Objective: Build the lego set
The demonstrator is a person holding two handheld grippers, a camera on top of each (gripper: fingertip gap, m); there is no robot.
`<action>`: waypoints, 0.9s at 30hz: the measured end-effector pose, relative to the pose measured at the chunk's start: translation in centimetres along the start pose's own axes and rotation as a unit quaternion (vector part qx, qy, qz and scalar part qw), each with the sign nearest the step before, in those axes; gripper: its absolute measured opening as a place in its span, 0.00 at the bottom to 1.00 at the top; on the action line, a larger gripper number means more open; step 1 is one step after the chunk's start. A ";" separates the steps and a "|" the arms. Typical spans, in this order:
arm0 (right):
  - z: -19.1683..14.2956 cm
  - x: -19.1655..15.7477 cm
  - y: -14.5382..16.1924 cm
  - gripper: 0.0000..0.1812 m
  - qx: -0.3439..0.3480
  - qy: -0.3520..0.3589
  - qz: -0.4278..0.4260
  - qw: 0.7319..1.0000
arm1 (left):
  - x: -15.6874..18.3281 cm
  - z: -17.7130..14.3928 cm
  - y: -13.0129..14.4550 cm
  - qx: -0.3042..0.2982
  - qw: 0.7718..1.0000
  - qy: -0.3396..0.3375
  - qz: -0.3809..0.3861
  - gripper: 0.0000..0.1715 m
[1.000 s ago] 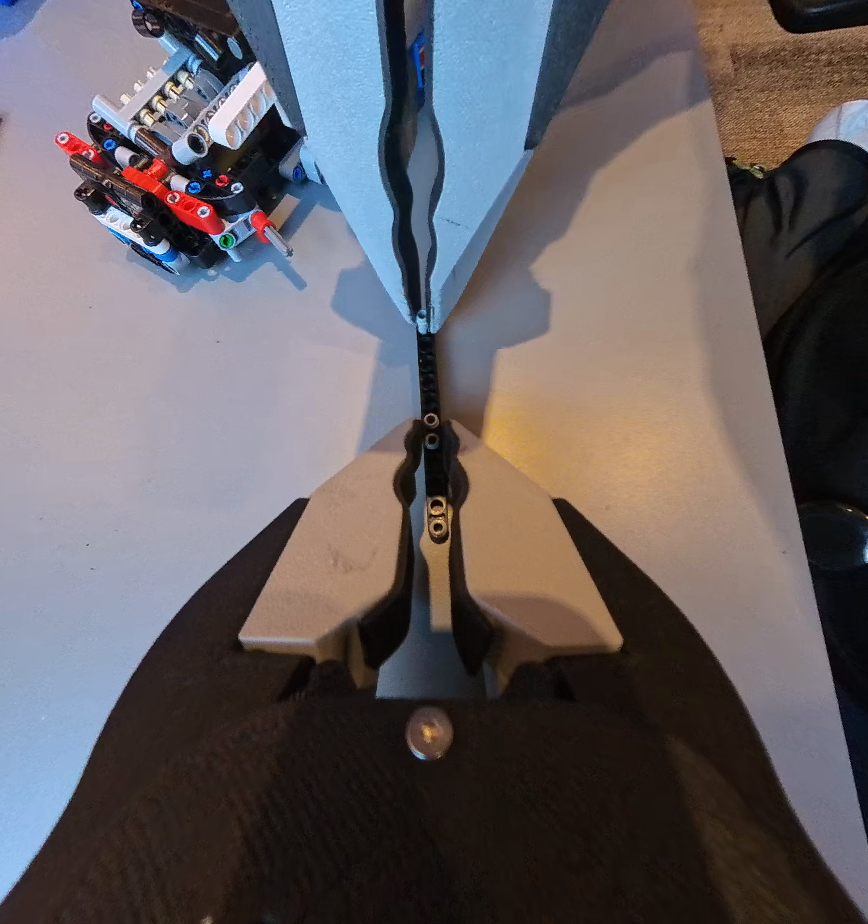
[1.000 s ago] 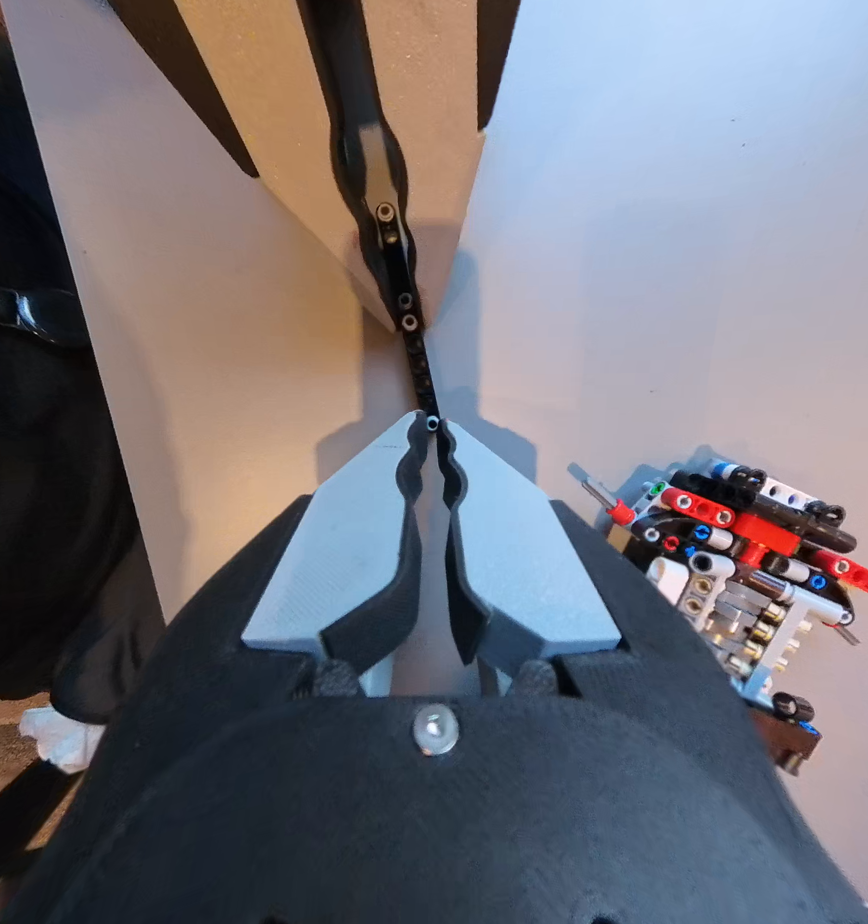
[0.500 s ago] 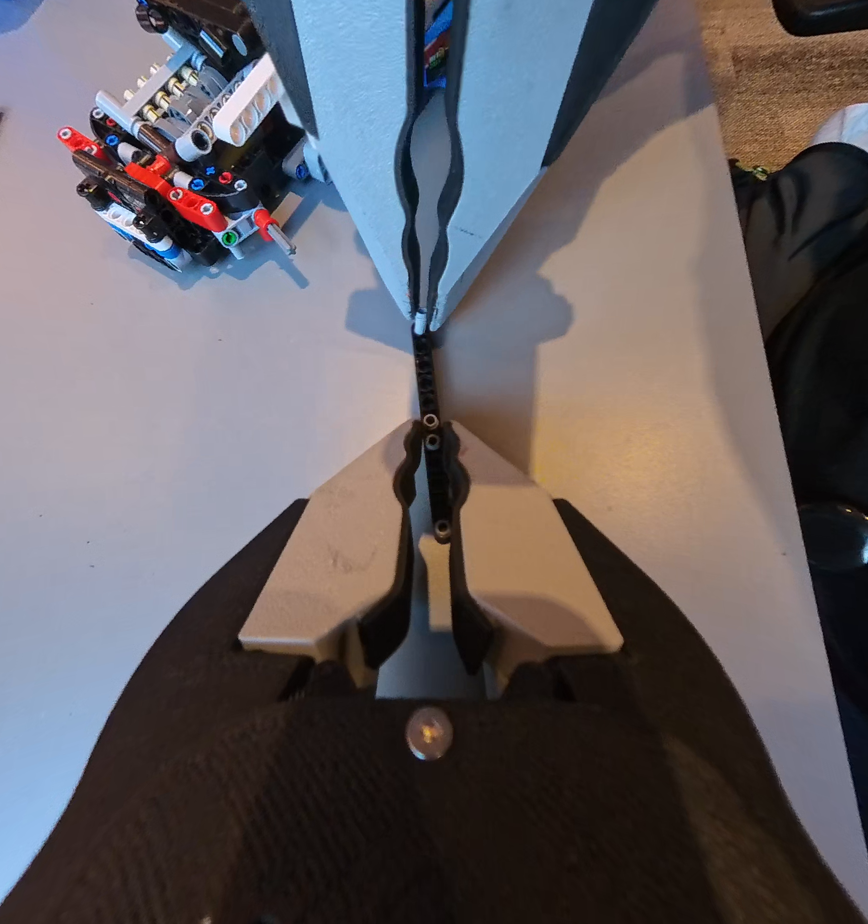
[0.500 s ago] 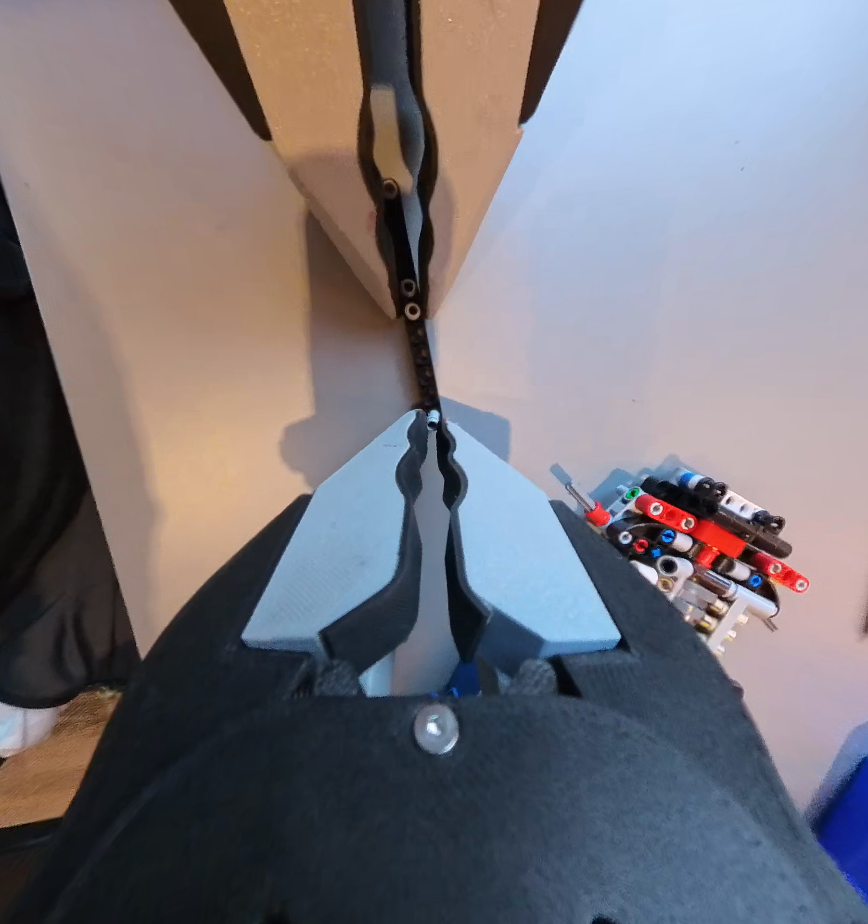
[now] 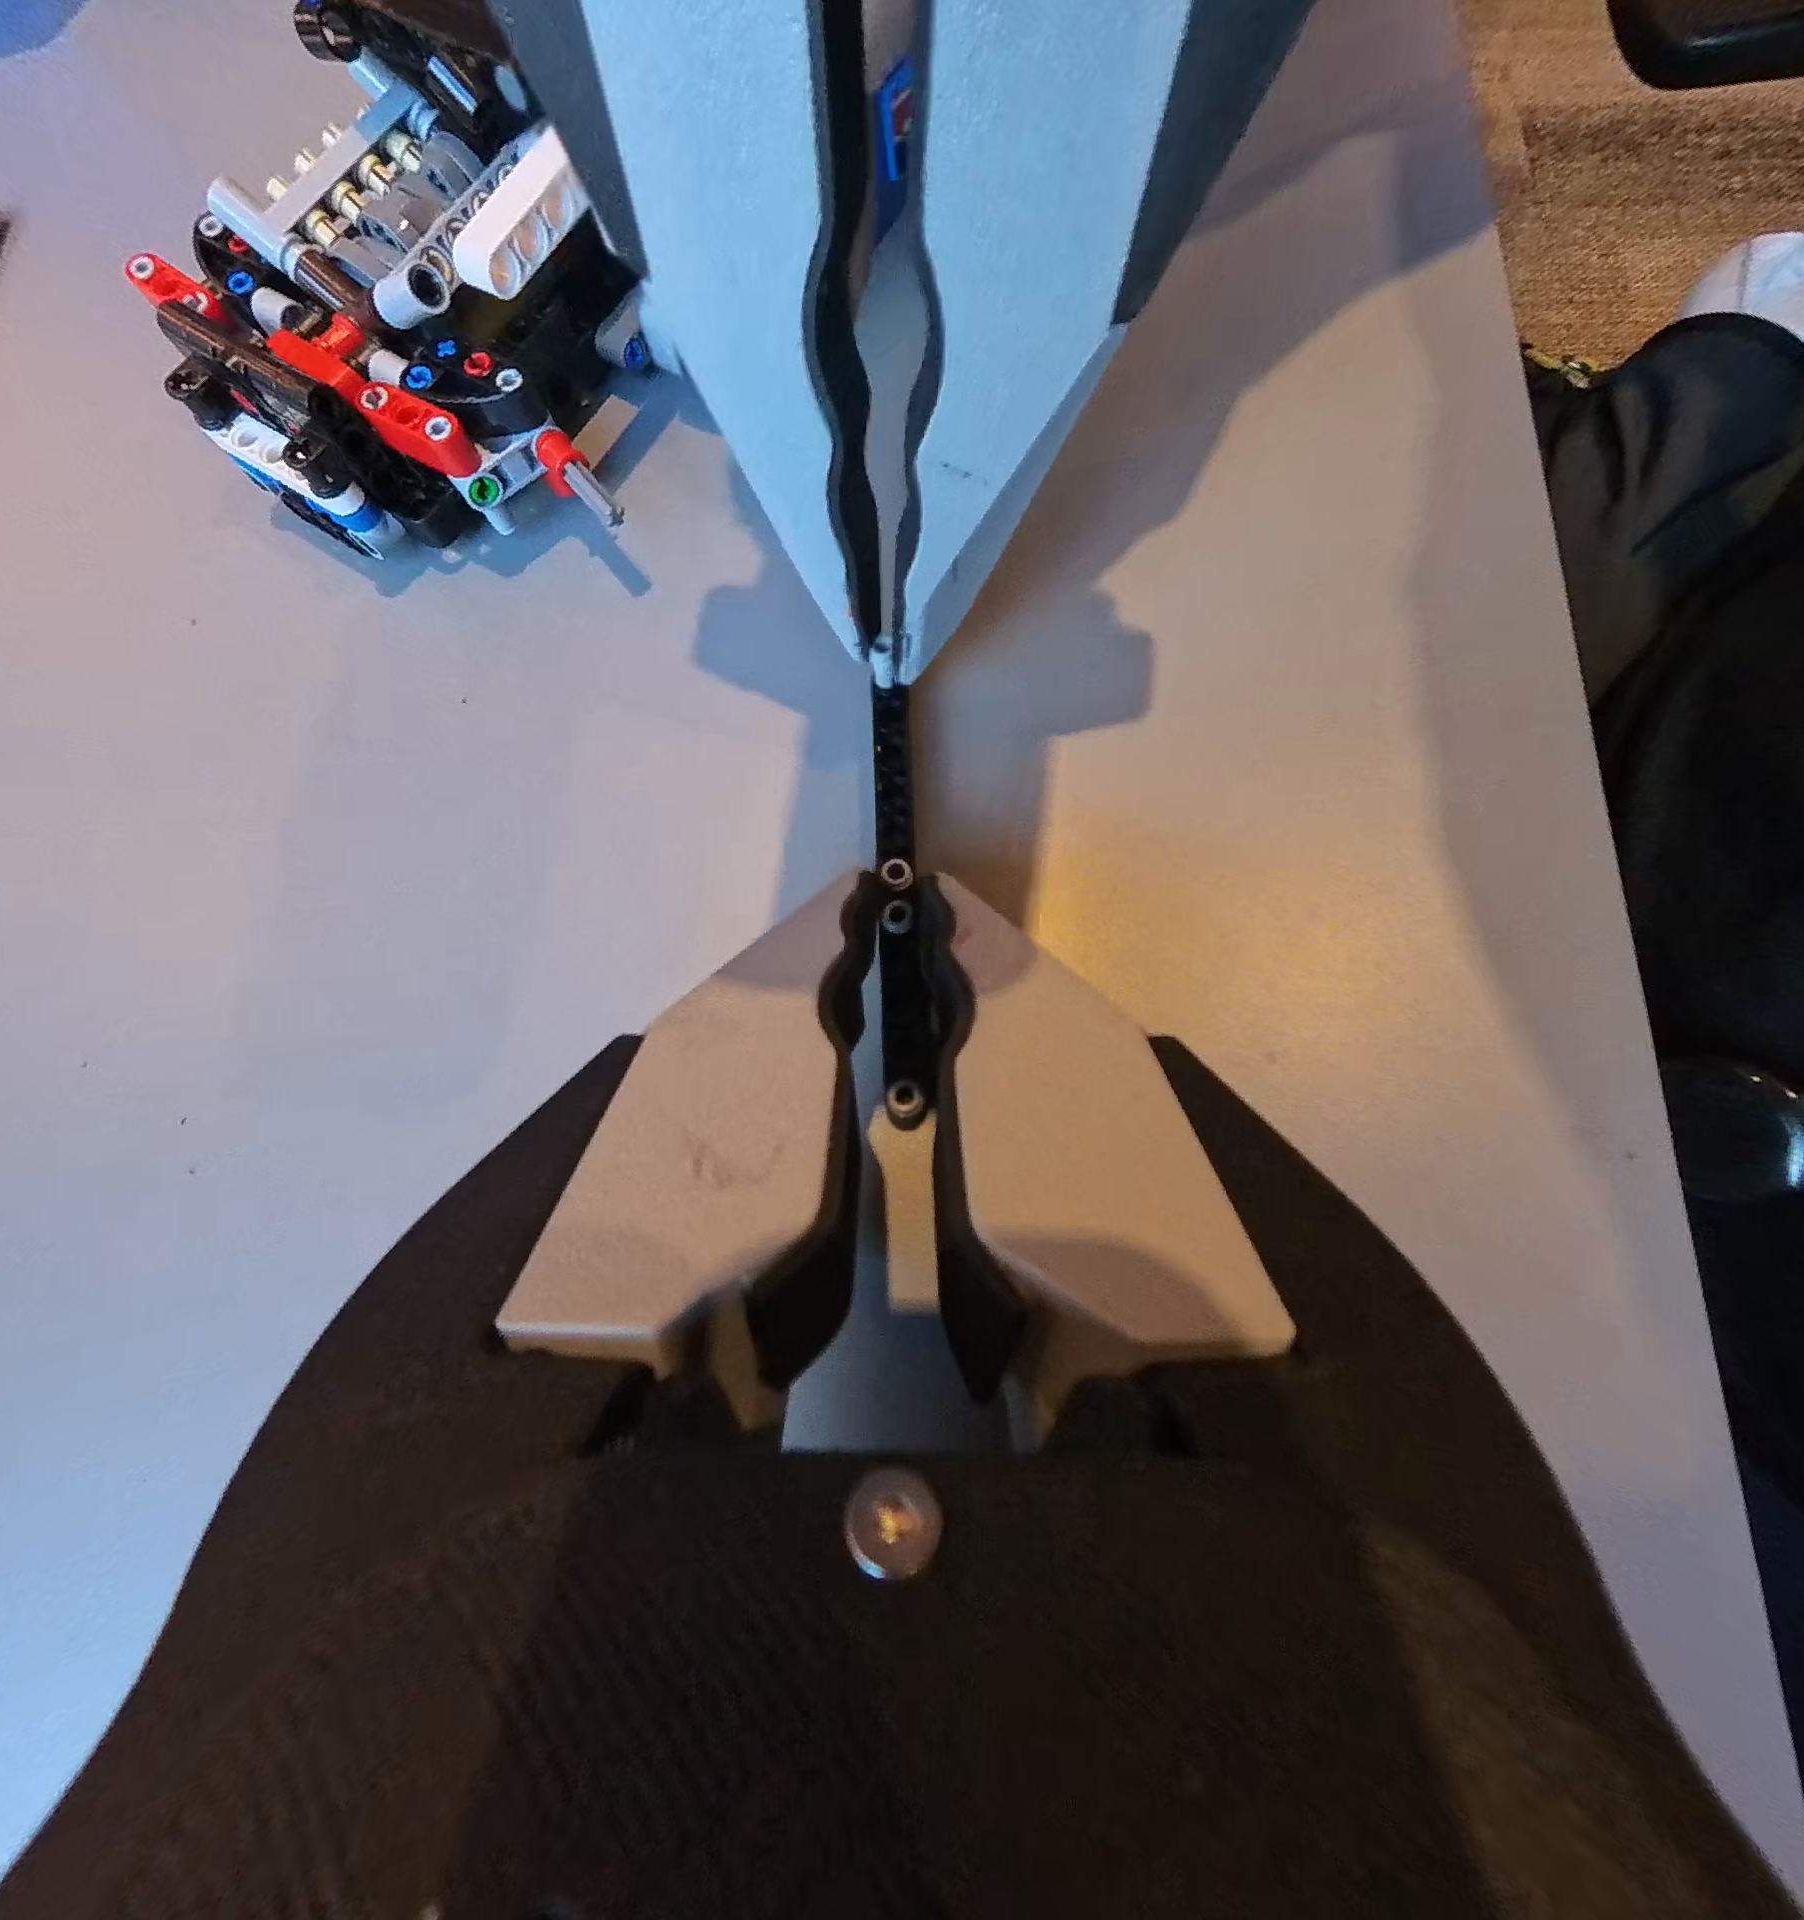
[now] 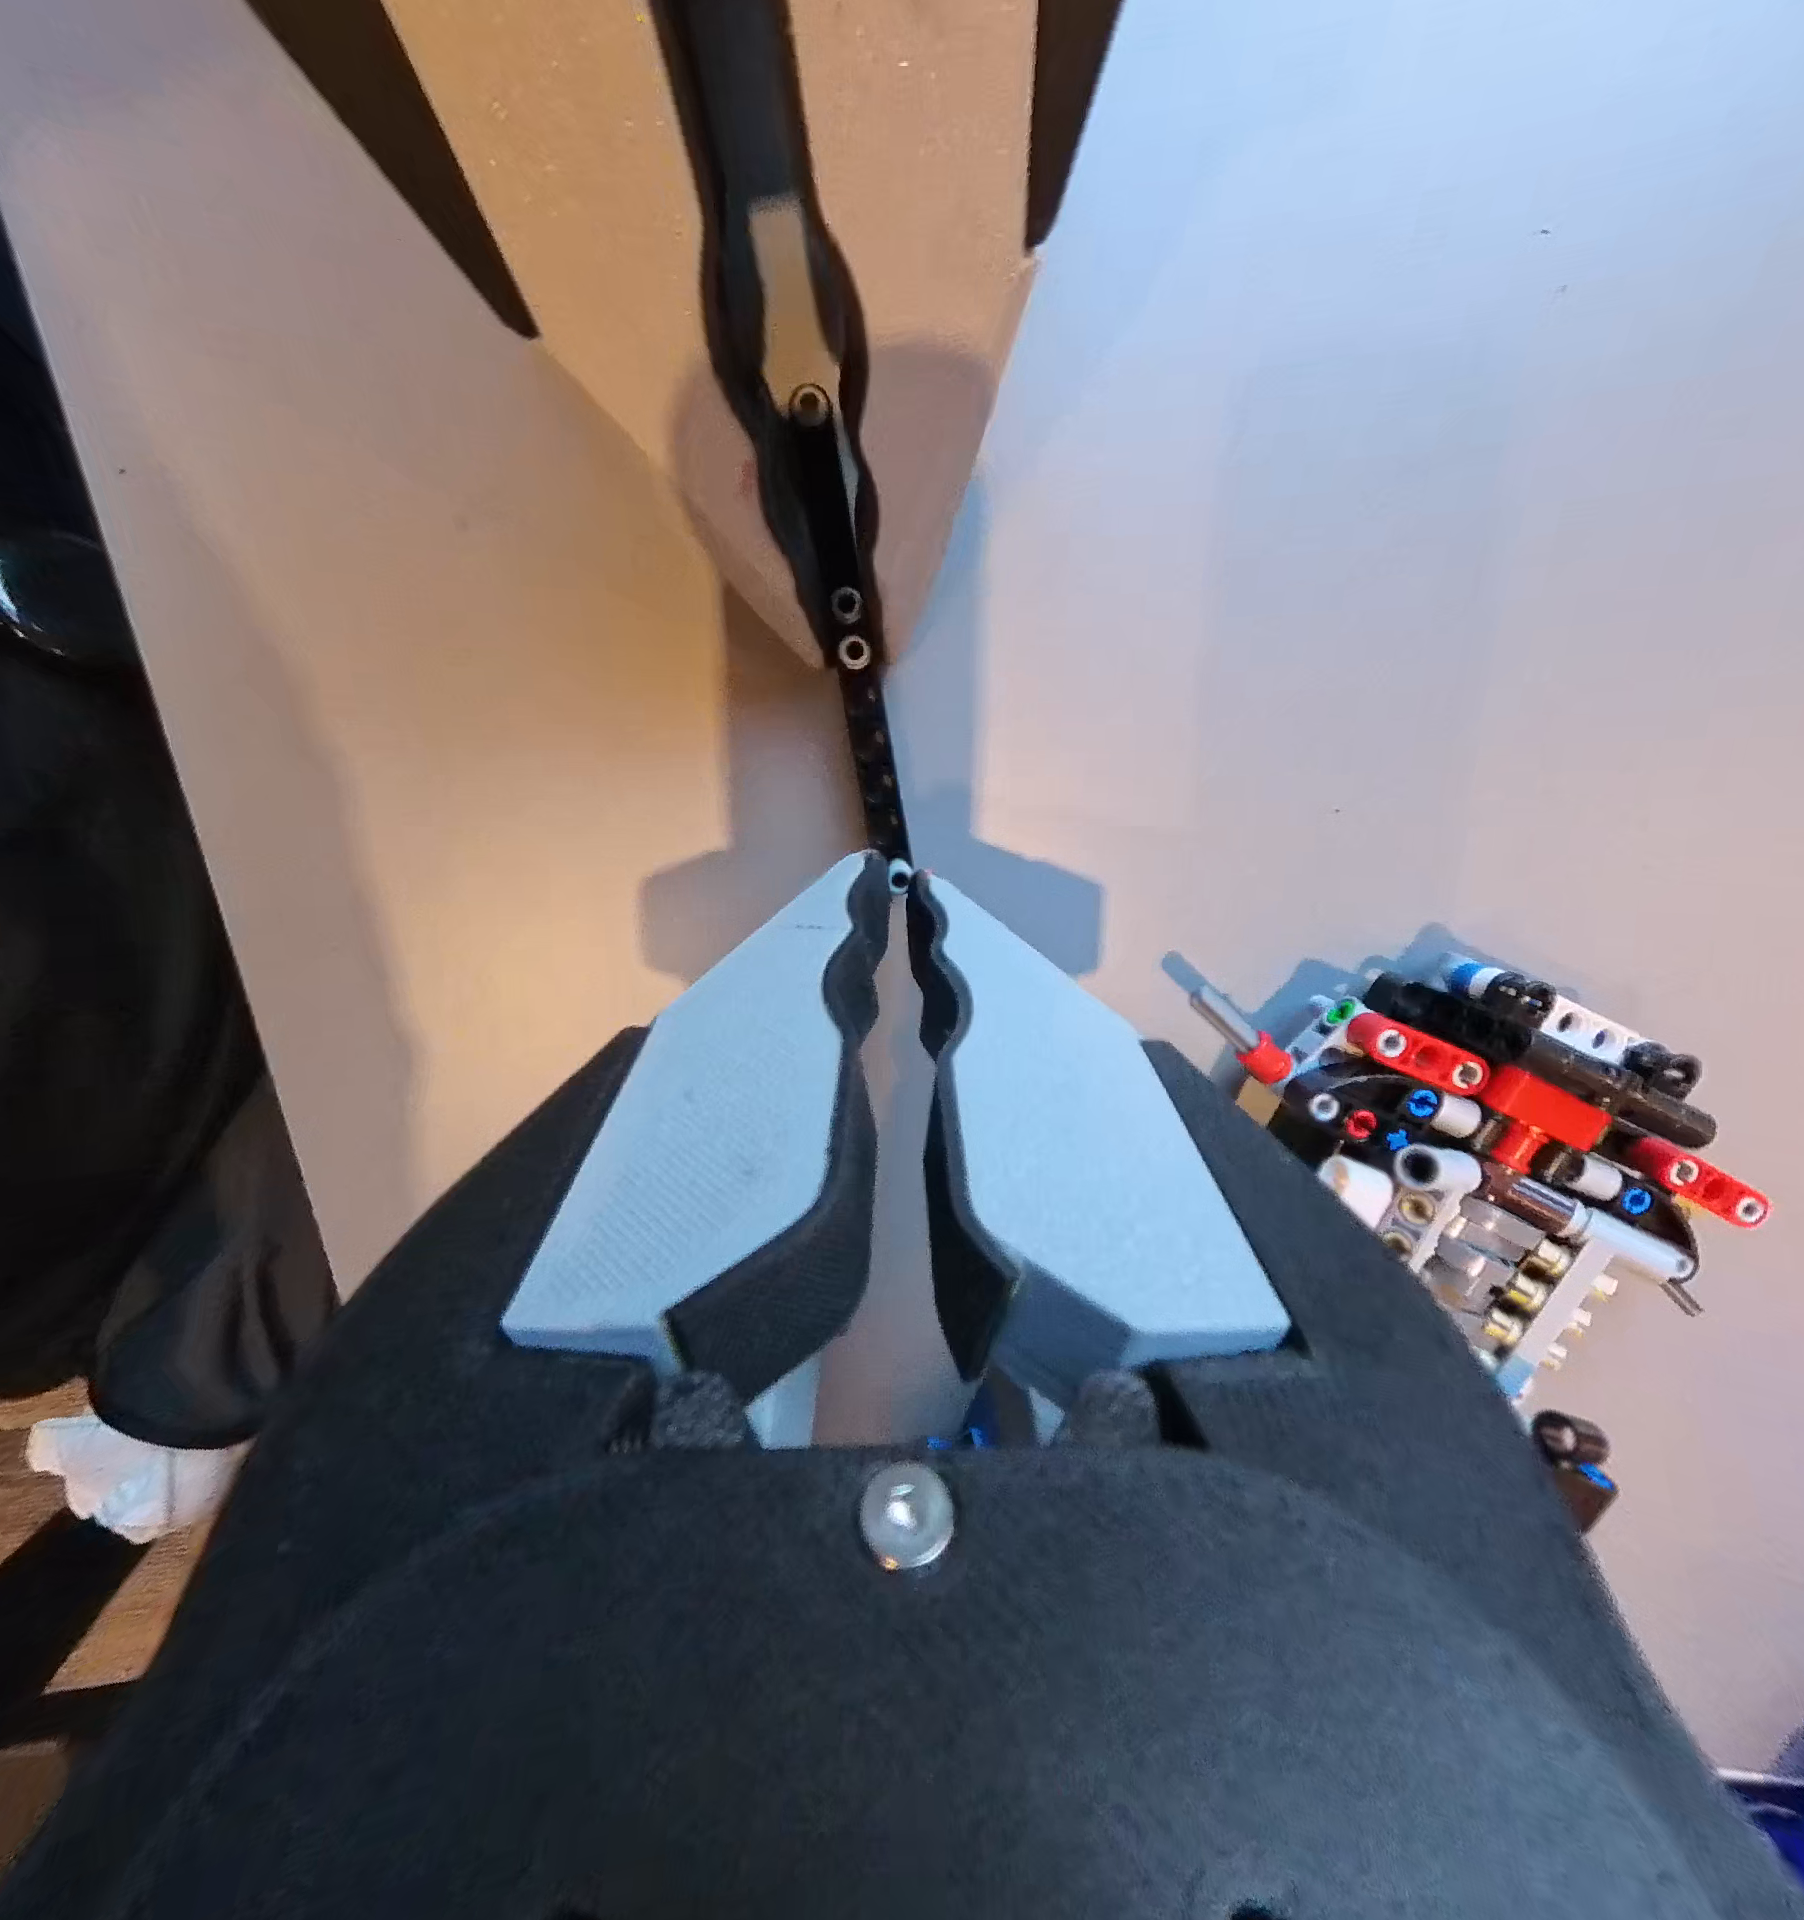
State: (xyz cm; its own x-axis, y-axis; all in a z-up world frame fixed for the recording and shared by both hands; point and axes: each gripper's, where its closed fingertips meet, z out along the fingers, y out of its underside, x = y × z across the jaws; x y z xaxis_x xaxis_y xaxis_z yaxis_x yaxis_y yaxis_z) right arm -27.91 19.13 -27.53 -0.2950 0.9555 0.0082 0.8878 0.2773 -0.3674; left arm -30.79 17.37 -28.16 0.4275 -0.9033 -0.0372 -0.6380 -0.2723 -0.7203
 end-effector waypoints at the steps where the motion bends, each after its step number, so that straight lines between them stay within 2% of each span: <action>1: 0.0 0.0 0.0 0.01 0.001 0.005 -0.006 1.000 | 0.0 0.0 0.0 0.000 1.000 0.000 0.000 0.03; 15: 0.2 -0.1 -0.2 0.02 -0.004 0.023 -0.075 0.997 | 0.0 0.0 0.0 0.000 1.000 0.002 -0.001 0.03; 27: 0.1 0.0 -0.2 0.01 0.049 0.072 -0.118 0.989 | 0.0 0.0 0.0 0.001 1.000 0.000 -0.002 0.03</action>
State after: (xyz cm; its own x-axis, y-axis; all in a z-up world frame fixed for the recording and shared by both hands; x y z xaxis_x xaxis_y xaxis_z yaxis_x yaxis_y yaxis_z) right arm -28.14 19.03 -27.55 -0.4305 0.8713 0.2355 0.7590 0.4907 -0.4280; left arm -30.77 17.42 -28.15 0.4291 -0.9026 -0.0344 -0.6355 -0.2746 -0.7216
